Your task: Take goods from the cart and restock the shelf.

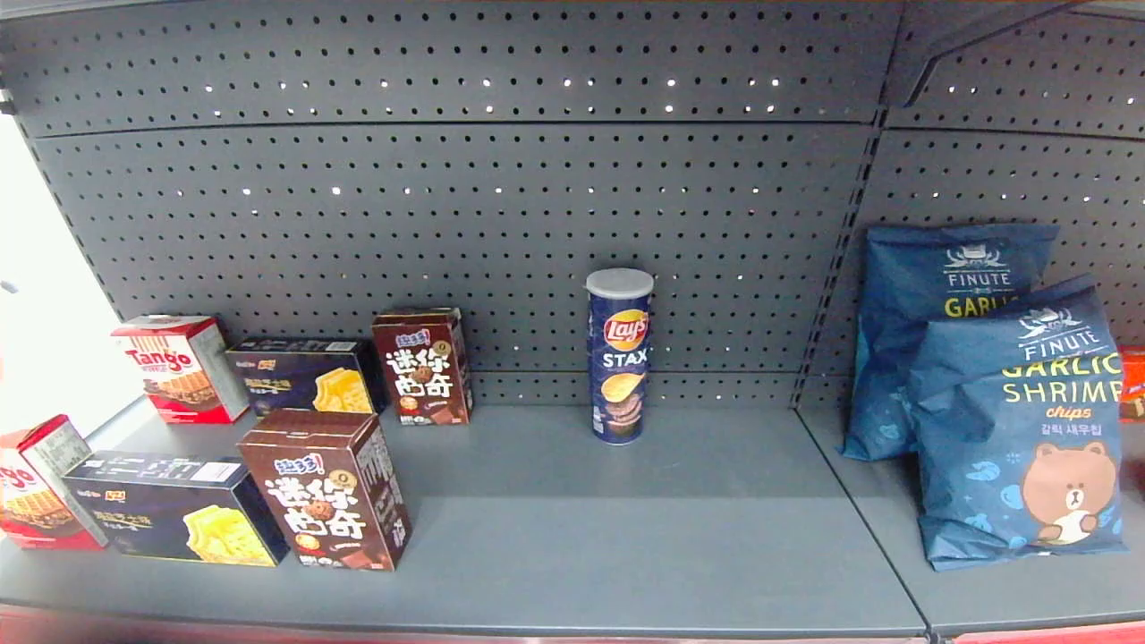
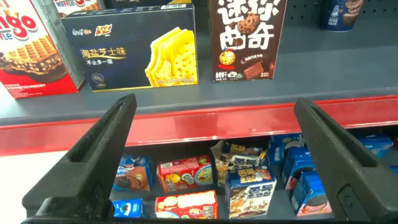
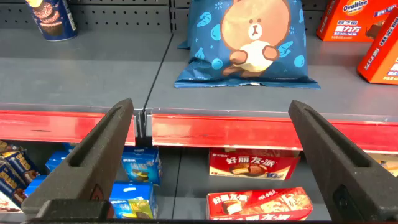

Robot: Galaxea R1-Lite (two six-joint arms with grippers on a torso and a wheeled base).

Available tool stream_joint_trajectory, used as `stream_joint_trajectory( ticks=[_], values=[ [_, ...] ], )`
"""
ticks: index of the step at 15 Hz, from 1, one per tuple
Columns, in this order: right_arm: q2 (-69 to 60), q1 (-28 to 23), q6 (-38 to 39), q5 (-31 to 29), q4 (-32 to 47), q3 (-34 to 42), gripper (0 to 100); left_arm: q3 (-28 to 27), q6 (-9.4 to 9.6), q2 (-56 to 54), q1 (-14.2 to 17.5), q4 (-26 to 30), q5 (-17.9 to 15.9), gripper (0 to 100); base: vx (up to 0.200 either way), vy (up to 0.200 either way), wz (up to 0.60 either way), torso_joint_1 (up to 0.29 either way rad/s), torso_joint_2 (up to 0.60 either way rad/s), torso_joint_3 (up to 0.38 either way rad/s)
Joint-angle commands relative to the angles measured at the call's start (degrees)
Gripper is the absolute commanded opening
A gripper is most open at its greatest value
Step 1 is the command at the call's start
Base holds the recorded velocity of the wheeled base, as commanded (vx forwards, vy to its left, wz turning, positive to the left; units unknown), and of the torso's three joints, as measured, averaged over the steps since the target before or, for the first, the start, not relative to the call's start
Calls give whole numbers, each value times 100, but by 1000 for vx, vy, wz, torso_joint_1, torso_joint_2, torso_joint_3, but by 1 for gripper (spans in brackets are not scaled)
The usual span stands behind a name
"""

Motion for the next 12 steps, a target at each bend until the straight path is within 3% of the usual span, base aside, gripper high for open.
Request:
stream_joint_trajectory(
  ticks=[1,9,12],
  values=[
    [-2,0,-3,2,-1,0,100,0,-1,-2,0,-1,0,100,0,0,0,0,0,0],
    [-2,0,-3,2,-10,0,100,0,-45,-2,9,-10,26,100,0,0,0,0,0,0],
    [-2,0,14,2,-1,0,100,0,-45,-2,9,-10,18,100,0,0,600,1,4,1]
  ],
)
